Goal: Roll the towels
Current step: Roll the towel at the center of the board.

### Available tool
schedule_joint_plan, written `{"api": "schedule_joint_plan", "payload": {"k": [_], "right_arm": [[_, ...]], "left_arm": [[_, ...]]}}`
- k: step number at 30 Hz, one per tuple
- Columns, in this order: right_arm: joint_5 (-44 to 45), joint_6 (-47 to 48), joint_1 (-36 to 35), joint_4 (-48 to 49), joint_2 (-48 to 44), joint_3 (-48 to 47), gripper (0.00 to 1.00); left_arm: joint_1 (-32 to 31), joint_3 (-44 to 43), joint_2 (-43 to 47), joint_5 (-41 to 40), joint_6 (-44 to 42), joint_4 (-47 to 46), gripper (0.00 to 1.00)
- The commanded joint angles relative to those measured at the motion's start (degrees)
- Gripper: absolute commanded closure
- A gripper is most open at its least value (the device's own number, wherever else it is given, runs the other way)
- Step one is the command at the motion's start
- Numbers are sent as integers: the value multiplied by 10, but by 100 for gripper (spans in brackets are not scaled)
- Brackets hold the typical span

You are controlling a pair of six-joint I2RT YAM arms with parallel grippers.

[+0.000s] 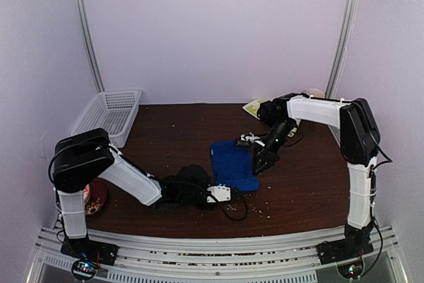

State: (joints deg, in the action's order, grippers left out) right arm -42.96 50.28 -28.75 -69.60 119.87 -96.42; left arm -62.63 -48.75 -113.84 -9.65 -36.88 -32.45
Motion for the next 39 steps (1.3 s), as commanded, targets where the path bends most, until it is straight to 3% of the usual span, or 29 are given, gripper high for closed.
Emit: {"api": "schedule_joint_plan", "payload": {"k": [1, 5, 10, 17, 28, 39], "right_arm": [[59, -10, -2, 107, -52, 61, 64], [66, 41, -2, 210, -128, 156, 59], [56, 152, -6, 374, -250, 325, 46], [43, 264, -26, 535, -319, 480, 33], [114, 194, -73, 761, -326, 579, 31], [180, 161, -103, 820, -281, 585, 35]], "left_arm": [[28, -10, 2, 64, 57, 115, 100], [43, -25, 2, 94, 74, 143, 100], [63, -45, 2, 137, 94, 178, 100], [82, -88, -6, 192, 110, 241, 100], [98, -125, -21, 246, 126, 285, 100], [106, -137, -23, 267, 131, 294, 100]]}}
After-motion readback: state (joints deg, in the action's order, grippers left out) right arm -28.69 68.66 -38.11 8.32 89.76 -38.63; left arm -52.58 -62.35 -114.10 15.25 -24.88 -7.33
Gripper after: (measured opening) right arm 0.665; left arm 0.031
